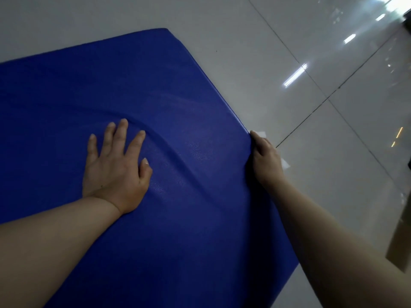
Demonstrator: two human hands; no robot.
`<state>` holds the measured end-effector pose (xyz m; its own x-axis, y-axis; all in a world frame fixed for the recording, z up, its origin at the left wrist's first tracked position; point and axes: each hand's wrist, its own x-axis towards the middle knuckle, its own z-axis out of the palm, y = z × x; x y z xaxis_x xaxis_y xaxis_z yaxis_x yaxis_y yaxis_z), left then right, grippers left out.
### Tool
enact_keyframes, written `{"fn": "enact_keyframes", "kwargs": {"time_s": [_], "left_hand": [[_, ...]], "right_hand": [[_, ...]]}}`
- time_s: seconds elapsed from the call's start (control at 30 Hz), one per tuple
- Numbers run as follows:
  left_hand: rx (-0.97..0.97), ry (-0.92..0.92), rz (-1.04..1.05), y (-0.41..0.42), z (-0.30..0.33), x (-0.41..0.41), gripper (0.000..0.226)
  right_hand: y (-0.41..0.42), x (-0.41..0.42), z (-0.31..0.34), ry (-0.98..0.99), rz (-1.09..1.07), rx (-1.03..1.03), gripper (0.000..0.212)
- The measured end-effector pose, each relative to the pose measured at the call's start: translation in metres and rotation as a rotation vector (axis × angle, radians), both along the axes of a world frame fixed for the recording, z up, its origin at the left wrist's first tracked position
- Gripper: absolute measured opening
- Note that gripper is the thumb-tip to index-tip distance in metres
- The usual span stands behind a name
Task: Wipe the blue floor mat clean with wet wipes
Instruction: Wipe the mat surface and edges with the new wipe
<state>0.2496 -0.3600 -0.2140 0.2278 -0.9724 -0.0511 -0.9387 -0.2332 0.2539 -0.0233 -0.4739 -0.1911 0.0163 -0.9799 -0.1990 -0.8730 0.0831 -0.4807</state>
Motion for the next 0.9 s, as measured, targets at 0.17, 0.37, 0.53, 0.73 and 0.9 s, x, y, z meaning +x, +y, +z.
{"fn": "enact_keyframes", "kwargs": {"time_s": [0.17, 0.37, 0.53, 0.73, 0.9], "left_hand": [[-0.014, 0.017, 0.004, 0.0, 0.0, 0.0, 0.058], [-0.02, 0.018, 0.005, -0.001, 0.0, 0.0, 0.056], [-0.021, 0.017, 0.003, 0.0, 0.0, 0.0, 0.057], [-0.012, 0.01, -0.001, 0.0, 0.001, 0.0, 0.058], [0.004, 0.011, -0.003, -0.001, 0.001, -0.001, 0.058]], "right_hand": [[0.048, -0.043, 0.016, -0.062, -0.256, 0.027, 0.052], [0.081, -0.077, 0.008, -0.117, -0.436, 0.016, 0.044], [0.111, -0.091, -0.006, -0.01, -0.605, -0.109, 0.046], [0.138, -0.093, -0.008, -0.037, -0.909, -0.176, 0.041], [0.121, -0.103, 0.005, -0.062, -0.965, -0.202, 0.034]]}}
